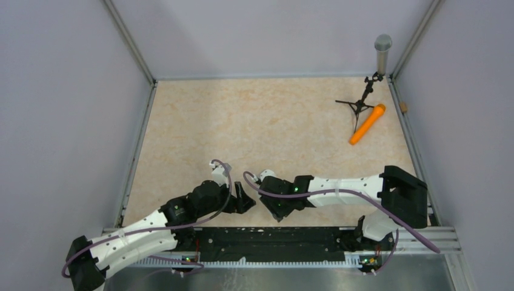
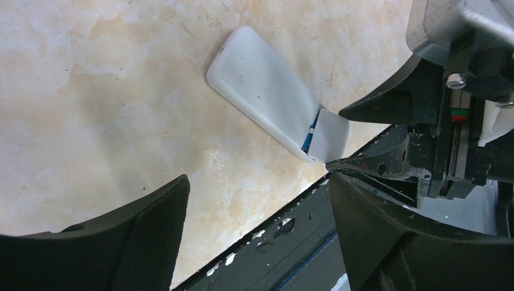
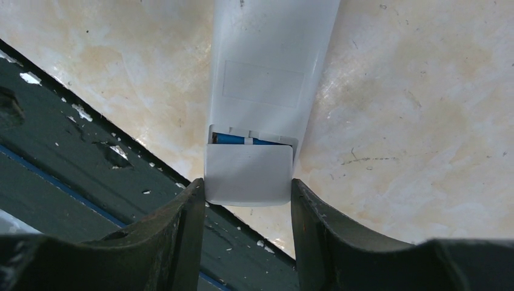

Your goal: Load the batteries into the remote control

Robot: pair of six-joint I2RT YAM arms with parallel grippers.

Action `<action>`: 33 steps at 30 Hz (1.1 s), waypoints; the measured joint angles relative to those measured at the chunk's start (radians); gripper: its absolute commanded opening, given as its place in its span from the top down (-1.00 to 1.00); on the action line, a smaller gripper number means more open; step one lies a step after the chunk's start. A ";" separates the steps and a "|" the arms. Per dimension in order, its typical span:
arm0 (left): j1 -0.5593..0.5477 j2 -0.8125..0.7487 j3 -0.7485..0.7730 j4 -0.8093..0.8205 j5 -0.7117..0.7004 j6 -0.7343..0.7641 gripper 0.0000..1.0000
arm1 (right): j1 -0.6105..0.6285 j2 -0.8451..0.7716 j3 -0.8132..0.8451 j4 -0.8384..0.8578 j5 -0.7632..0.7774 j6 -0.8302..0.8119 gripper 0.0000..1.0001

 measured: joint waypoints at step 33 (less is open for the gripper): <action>0.000 -0.011 -0.004 0.000 0.018 -0.001 -0.69 | 0.000 0.027 0.032 -0.014 0.046 0.037 0.57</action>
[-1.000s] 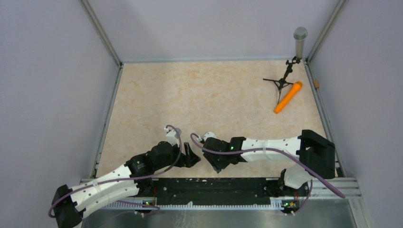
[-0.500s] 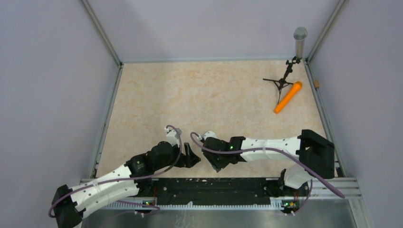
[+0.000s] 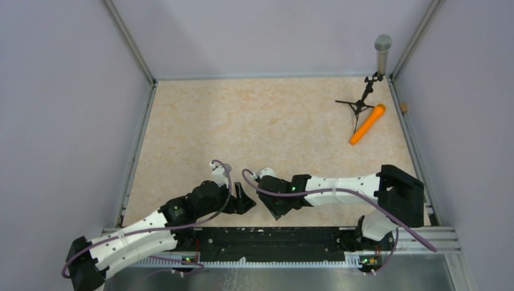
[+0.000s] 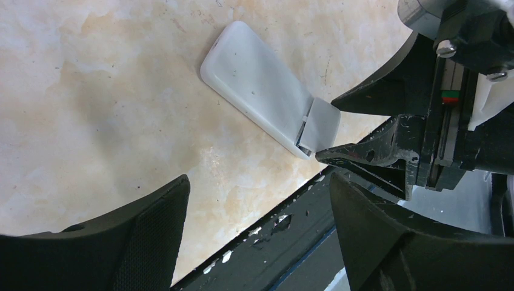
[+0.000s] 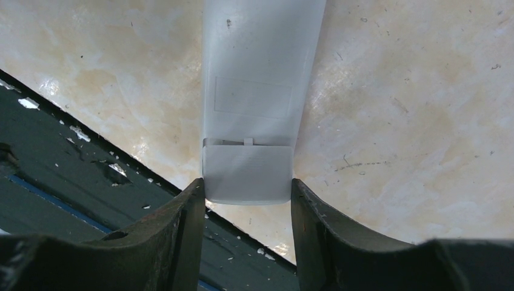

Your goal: Load the batteries into the remote control

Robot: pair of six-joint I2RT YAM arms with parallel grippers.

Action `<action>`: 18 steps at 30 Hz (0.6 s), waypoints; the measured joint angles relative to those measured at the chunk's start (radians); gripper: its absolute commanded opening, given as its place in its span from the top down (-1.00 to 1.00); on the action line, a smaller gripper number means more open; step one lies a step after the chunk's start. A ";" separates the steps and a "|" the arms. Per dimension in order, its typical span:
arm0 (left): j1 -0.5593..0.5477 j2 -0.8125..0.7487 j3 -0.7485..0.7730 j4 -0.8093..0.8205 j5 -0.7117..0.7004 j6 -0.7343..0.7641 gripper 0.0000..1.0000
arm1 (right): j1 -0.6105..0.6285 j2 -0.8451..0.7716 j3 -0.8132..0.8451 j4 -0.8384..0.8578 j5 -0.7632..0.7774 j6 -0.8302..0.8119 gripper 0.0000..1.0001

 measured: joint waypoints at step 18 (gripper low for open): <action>0.000 -0.007 -0.002 0.004 0.000 -0.002 -0.69 | 0.003 0.000 0.000 -0.006 0.000 0.020 0.63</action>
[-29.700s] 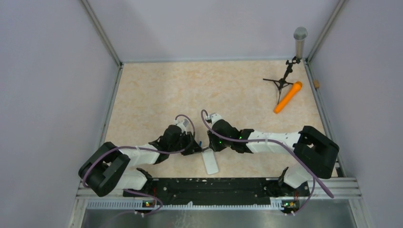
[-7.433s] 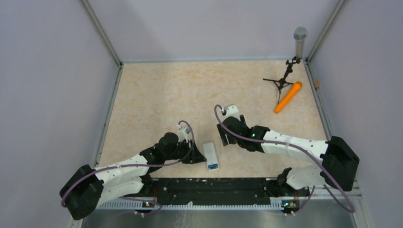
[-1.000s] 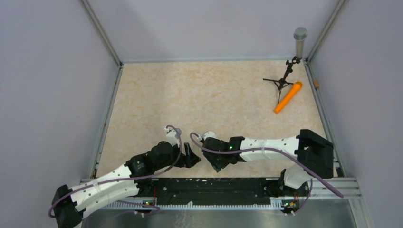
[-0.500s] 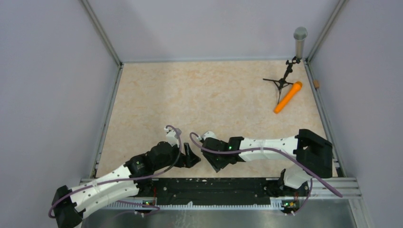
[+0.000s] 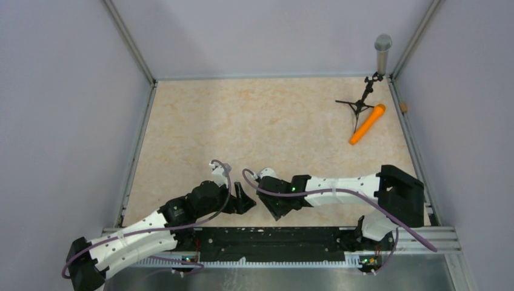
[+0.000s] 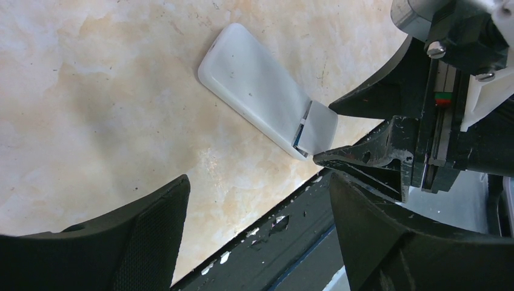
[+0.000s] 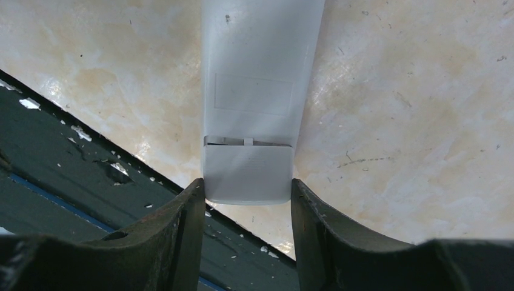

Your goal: Load the batteries into the remote control

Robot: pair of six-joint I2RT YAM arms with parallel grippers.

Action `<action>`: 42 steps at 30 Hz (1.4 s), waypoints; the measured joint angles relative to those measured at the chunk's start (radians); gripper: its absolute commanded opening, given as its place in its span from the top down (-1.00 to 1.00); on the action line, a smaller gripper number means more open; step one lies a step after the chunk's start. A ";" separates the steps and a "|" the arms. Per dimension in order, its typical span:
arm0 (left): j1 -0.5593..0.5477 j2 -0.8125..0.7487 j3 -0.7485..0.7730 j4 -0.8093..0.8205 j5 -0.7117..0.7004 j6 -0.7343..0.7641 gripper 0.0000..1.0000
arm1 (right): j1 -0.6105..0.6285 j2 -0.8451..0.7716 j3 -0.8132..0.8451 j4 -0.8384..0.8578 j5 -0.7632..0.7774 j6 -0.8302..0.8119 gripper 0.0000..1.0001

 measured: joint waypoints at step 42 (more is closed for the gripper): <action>0.000 0.009 -0.011 0.023 0.004 -0.002 -0.70 | 0.011 0.001 0.000 -0.022 0.036 -0.020 0.62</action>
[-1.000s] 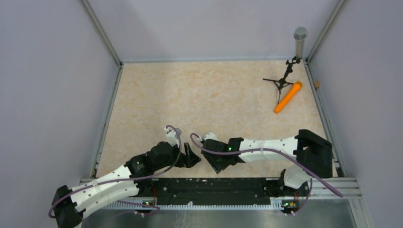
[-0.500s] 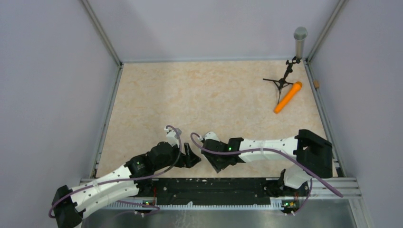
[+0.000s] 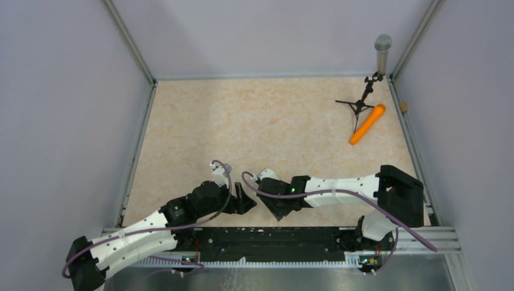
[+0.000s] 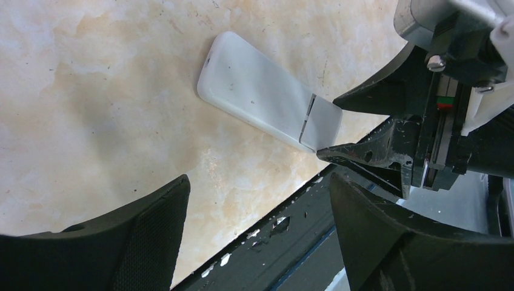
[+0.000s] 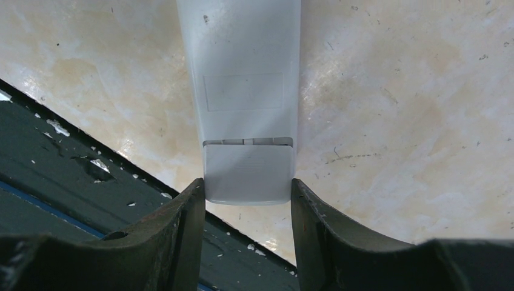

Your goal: Load the batteries into the remote control

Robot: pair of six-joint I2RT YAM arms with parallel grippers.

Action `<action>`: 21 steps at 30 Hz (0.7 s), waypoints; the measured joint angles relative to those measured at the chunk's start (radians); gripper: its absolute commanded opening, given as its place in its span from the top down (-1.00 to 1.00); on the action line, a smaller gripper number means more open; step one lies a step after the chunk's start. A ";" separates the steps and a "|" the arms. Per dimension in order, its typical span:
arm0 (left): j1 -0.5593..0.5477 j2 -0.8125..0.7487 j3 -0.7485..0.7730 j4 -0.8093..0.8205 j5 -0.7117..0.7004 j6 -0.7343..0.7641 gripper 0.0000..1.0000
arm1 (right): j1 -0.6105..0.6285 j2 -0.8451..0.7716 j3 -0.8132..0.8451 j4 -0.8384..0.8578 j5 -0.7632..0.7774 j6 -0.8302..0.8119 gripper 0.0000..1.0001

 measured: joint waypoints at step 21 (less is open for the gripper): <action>0.000 0.027 0.000 0.007 0.000 0.000 -0.70 | -0.015 0.017 0.000 0.020 -0.019 -0.054 0.59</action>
